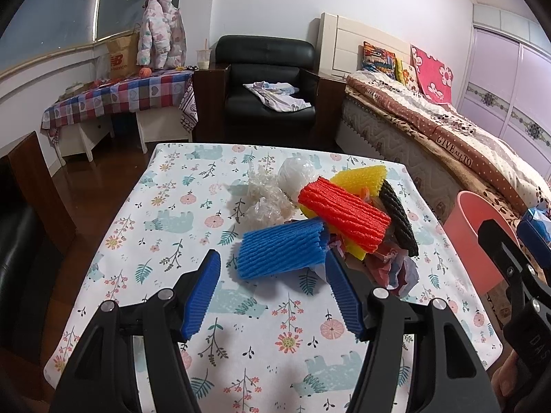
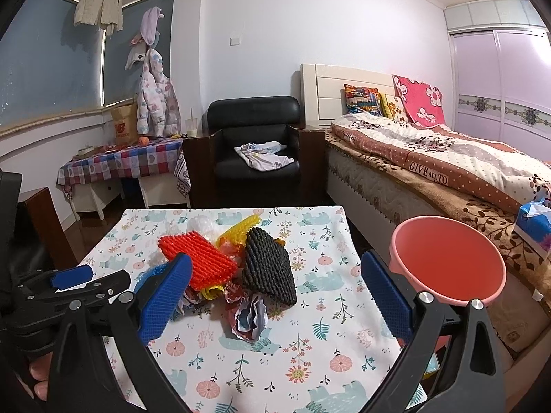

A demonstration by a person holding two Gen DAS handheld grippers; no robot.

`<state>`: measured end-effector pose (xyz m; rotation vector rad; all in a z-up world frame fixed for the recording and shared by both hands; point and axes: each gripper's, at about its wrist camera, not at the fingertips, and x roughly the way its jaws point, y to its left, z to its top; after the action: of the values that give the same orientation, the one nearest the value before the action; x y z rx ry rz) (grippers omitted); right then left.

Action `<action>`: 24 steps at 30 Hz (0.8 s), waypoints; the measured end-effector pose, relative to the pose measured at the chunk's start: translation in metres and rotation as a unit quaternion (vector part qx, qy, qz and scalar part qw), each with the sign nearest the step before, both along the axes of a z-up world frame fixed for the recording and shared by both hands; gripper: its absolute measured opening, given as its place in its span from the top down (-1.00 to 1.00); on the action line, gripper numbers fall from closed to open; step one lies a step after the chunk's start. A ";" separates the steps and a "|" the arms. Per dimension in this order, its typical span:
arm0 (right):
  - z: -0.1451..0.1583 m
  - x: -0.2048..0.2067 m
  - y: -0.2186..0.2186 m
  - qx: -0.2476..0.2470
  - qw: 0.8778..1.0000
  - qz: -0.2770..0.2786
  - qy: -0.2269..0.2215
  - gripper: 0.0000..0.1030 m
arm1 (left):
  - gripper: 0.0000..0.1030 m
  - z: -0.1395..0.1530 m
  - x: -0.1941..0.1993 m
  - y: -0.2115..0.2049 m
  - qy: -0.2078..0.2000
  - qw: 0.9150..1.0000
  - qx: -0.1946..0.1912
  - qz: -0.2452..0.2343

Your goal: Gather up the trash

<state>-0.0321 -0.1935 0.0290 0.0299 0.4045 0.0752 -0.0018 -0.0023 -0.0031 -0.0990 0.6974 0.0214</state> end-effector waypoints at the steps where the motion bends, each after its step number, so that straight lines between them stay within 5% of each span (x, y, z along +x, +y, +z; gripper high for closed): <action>1: 0.000 0.000 0.000 0.000 1.000 0.000 0.000 -0.92 | -0.22 0.005 -0.002 0.003 -0.001 1.000 -0.003 0.000; 24: 0.000 -0.001 0.000 0.000 1.000 0.000 -0.001 -0.92 | -0.22 0.005 -0.003 0.004 -0.003 1.000 -0.005 0.000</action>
<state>-0.0329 -0.1933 0.0288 0.0290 0.4026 0.0744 -0.0044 0.0015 0.0018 -0.1087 0.6921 0.0171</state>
